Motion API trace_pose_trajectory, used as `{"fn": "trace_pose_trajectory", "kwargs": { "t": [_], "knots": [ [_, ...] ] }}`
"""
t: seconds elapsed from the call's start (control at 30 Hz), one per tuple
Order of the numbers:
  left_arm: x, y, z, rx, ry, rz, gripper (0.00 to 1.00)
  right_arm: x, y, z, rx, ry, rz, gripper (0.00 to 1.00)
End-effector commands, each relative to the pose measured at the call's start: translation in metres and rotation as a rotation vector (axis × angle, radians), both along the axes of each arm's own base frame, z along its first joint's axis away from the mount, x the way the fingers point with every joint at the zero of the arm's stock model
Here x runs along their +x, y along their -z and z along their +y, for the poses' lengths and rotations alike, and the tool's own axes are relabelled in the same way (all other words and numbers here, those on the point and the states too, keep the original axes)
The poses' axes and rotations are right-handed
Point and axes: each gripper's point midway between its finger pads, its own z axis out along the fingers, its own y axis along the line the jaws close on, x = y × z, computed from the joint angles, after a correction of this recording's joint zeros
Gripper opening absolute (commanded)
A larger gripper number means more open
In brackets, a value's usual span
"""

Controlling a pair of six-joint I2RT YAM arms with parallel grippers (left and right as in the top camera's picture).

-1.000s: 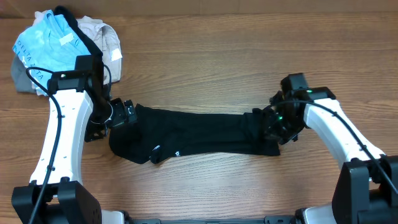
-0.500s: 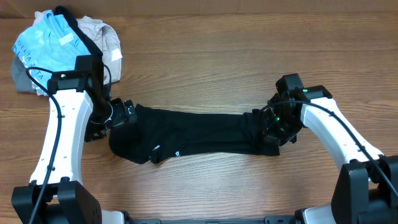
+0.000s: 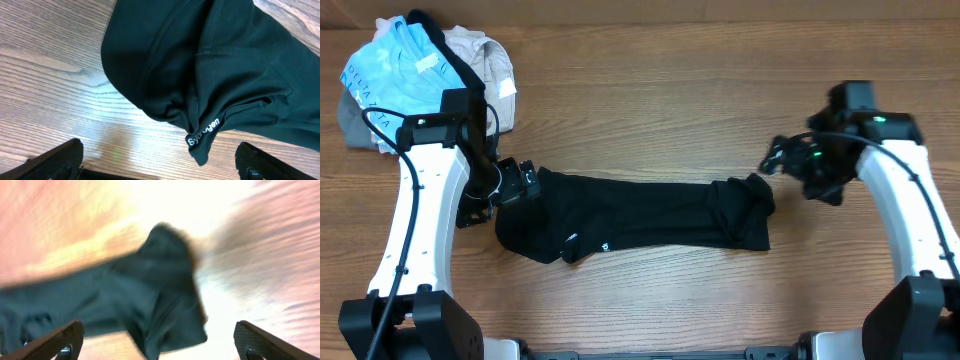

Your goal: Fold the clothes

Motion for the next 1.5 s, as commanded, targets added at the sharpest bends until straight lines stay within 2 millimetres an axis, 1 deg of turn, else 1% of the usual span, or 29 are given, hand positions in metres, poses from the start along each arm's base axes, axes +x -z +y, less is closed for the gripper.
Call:
{"fn": "trace_pose_trajectory", "kwargs": {
  "t": [0.0, 0.07, 0.23, 0.3, 0.37, 0.47, 0.63, 0.73, 0.8, 0.93, 1.07, 1.27, 1.3, 1.37, 1.47],
  "knots": [
    [0.0, -0.003, -0.002, -0.007, 0.023, -0.017, 1.0, -0.004, 0.007, -0.014, -0.01, 0.04, -0.003, 1.0],
    [0.0, -0.003, -0.002, -0.006, 0.023, -0.02, 1.0, -0.009, 0.018, -0.014, -0.004, 0.043, 0.016, 0.99],
    [0.002, -0.003, -0.002, -0.006, 0.023, -0.024, 1.0, -0.016, 0.052, -0.004, 0.042, 0.03, 0.012, 0.99],
    [0.001, -0.003, -0.002, -0.006, 0.024, -0.024, 1.0, -0.016, 0.06, 0.004, 0.085, 0.021, -0.003, 0.93],
    [0.001, -0.003, -0.002, -0.006, 0.024, -0.024, 1.0, -0.018, 0.065, 0.013, 0.14, 0.013, -0.013, 0.85],
    [0.002, -0.003, -0.002, -0.006, 0.024, -0.024, 1.0, -0.018, 0.068, 0.022, 0.197, 0.002, -0.028, 0.83],
    [0.002, -0.003, -0.002, -0.006, 0.023, -0.024, 1.0, -0.019, 0.068, 0.028, 0.199, -0.019, -0.026, 0.78],
    [0.002, -0.003, -0.002, -0.006, 0.023, -0.024, 1.0, -0.019, 0.068, 0.034, 0.198, -0.041, -0.031, 0.68],
    [0.001, -0.003, -0.002, -0.006, 0.024, -0.024, 1.0, -0.018, 0.067, 0.038, 0.198, -0.054, -0.036, 0.65],
    [0.001, -0.003, -0.002, -0.006, 0.024, -0.024, 1.0, -0.017, 0.069, 0.048, 0.196, -0.089, -0.052, 0.65],
    [0.001, -0.003, -0.002, -0.006, 0.024, -0.024, 1.0, -0.017, 0.074, 0.059, 0.196, -0.121, -0.068, 0.58],
    [0.001, -0.003, -0.002, -0.006, 0.024, -0.024, 1.0, -0.014, 0.075, 0.065, 0.196, -0.142, -0.085, 0.58],
    [0.001, -0.003, -0.002, -0.006, 0.024, -0.024, 1.0, -0.014, 0.075, 0.066, 0.196, -0.145, -0.088, 0.56],
    [0.002, -0.003, -0.002, -0.006, 0.023, -0.024, 1.0, -0.014, 0.074, 0.068, 0.199, -0.149, -0.09, 0.46],
    [0.002, -0.003, -0.002, -0.006, 0.023, -0.025, 1.0, -0.013, 0.073, 0.075, 0.207, -0.159, -0.094, 0.44]
  ]
}}
